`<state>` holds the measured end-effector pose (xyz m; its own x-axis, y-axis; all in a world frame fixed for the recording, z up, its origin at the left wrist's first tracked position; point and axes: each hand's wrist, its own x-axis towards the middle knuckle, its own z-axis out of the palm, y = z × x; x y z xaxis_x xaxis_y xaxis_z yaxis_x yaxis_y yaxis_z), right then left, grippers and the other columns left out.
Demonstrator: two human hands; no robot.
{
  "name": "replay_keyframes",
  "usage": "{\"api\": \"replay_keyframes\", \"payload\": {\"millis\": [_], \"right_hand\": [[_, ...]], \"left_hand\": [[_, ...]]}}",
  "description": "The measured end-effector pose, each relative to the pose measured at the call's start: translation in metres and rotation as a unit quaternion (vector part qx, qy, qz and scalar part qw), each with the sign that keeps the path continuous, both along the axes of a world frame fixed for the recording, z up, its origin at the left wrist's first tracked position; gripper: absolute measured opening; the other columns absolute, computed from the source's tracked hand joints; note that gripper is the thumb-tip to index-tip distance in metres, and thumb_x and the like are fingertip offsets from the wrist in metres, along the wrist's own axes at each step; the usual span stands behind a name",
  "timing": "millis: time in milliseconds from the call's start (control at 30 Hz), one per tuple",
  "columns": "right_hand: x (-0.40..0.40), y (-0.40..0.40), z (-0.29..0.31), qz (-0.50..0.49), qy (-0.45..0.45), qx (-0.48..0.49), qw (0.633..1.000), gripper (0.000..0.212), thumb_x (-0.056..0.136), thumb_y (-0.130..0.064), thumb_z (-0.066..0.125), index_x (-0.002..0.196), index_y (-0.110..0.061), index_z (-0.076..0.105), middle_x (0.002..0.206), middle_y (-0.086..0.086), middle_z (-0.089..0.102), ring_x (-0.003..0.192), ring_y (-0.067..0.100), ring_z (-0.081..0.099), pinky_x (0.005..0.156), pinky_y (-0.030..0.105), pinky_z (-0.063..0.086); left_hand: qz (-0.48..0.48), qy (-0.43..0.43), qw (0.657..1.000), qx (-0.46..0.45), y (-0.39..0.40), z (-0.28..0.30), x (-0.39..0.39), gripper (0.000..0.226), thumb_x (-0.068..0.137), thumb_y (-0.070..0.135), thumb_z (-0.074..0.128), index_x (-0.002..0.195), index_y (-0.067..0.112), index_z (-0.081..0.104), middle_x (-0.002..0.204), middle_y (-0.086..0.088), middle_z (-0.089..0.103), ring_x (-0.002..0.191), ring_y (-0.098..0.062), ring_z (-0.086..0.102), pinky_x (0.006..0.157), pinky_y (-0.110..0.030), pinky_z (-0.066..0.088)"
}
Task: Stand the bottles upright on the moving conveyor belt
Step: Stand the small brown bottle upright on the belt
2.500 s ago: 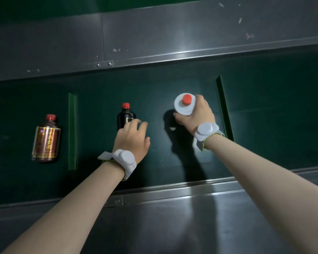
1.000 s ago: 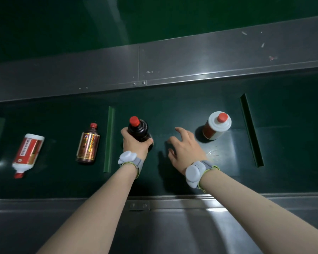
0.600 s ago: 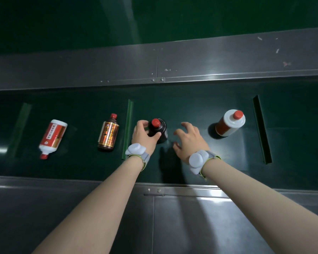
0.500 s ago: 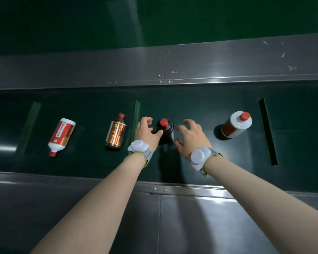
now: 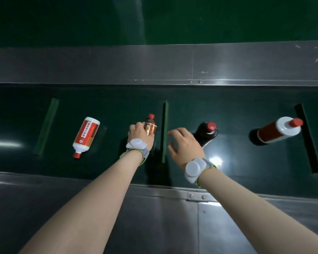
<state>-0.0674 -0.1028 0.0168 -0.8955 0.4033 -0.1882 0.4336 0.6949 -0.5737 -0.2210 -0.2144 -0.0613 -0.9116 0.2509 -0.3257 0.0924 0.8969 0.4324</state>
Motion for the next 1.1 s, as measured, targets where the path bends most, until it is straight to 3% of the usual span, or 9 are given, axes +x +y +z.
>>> {"api": "replay_keyframes", "payload": {"millis": [100, 233, 400, 467, 600, 700, 967, 1100], "right_hand": [[-0.011, -0.021, -0.02, -0.033, -0.022, -0.045, 0.998, 0.04, 0.098, -0.022, 0.062, 0.137, -0.013, 0.061, 0.134, 0.01, 0.059, 0.114, 0.033, 0.063, 0.09, 0.039, 0.055], [-0.029, -0.037, -0.05, -0.118, -0.05, -0.079, 0.989, 0.04, 0.099, -0.023, 0.062, 0.138, -0.014, 0.06, 0.139, 0.009, 0.059, 0.111, 0.032, 0.067, 0.09, 0.045, 0.059], [-0.039, -0.043, -0.069, -0.17, -0.091, -0.096, 0.977, 0.039, 0.098, -0.023, 0.063, 0.137, -0.015, 0.061, 0.138, 0.009, 0.059, 0.107, 0.032, 0.07, 0.09, 0.043, 0.059], [-0.048, -0.042, -0.066, -0.202, -0.09, -0.107, 0.969, 0.037, 0.097, -0.022, 0.064, 0.133, -0.016, 0.064, 0.134, 0.009, 0.063, 0.108, 0.032, 0.071, 0.093, 0.04, 0.057], [-0.073, -0.038, -0.055, -0.248, -0.067, -0.117, 0.959, 0.034, 0.096, -0.024, 0.065, 0.129, -0.017, 0.067, 0.128, 0.007, 0.07, 0.106, 0.031, 0.071, 0.097, 0.041, 0.056], [-0.096, -0.042, -0.044, -0.257, -0.05, -0.124, 0.957, 0.034, 0.096, -0.026, 0.063, 0.129, -0.02, 0.067, 0.126, 0.003, 0.071, 0.103, 0.025, 0.071, 0.094, 0.037, 0.057], [-0.117, -0.061, -0.028, -0.242, -0.045, -0.116, 0.962, 0.034, 0.097, -0.029, 0.062, 0.129, -0.02, 0.065, 0.127, 0.004, 0.071, 0.092, 0.021, 0.068, 0.09, 0.039, 0.058], [-0.127, -0.067, -0.014, -0.233, -0.036, -0.114, 0.965, 0.032, 0.098, -0.032, 0.063, 0.127, -0.019, 0.065, 0.126, 0.004, 0.072, 0.099, 0.024, 0.069, 0.089, 0.037, 0.056]], "left_hand": [[-0.004, -0.048, 0.998, -0.051, -0.007, -0.023, -0.012, 0.06, 0.093, 0.047, 0.076, 0.132, 0.005, 0.056, 0.134, -0.019, 0.056, 0.118, -0.039, 0.062, 0.092, -0.047, 0.053], [-0.027, -0.123, 0.989, -0.079, -0.007, -0.065, -0.029, 0.082, 0.084, 0.062, 0.08, 0.139, 0.009, 0.052, 0.138, -0.015, 0.057, 0.122, -0.038, 0.064, 0.103, -0.05, 0.054], [-0.026, -0.168, 0.983, -0.073, -0.004, -0.079, -0.047, 0.089, 0.072, 0.062, 0.084, 0.138, 0.014, 0.051, 0.133, -0.01, 0.059, 0.111, -0.036, 0.068, 0.098, -0.046, 0.058], [0.002, -0.183, 0.983, -0.028, -0.007, -0.074, -0.054, 0.088, 0.066, 0.056, 0.086, 0.134, 0.015, 0.049, 0.128, -0.006, 0.059, 0.105, -0.034, 0.068, 0.095, -0.044, 0.058], [0.004, -0.121, 0.983, 0.14, -0.019, -0.058, -0.054, 0.088, 0.067, 0.035, 0.095, 0.135, 0.019, 0.042, 0.131, 0.0, 0.052, 0.104, -0.025, 0.062, 0.088, -0.03, 0.045], [-0.033, -0.07, 0.978, 0.194, -0.035, -0.045, -0.054, 0.085, 0.068, 0.029, 0.097, 0.132, 0.026, 0.041, 0.137, 0.001, 0.054, 0.101, -0.018, 0.057, 0.089, -0.028, 0.046], [-0.106, -0.072, 0.978, 0.162, -0.065, -0.034, -0.06, 0.073, 0.081, 0.035, 0.09, 0.141, 0.03, 0.049, 0.143, -0.001, 0.059, 0.117, -0.029, 0.068, 0.088, -0.031, 0.047], [-0.159, -0.045, 0.98, 0.11, -0.085, -0.016, -0.077, 0.07, 0.089, 0.033, 0.082, 0.148, 0.03, 0.046, 0.151, 0.0, 0.053, 0.122, -0.027, 0.069, 0.088, -0.044, 0.061]]}}
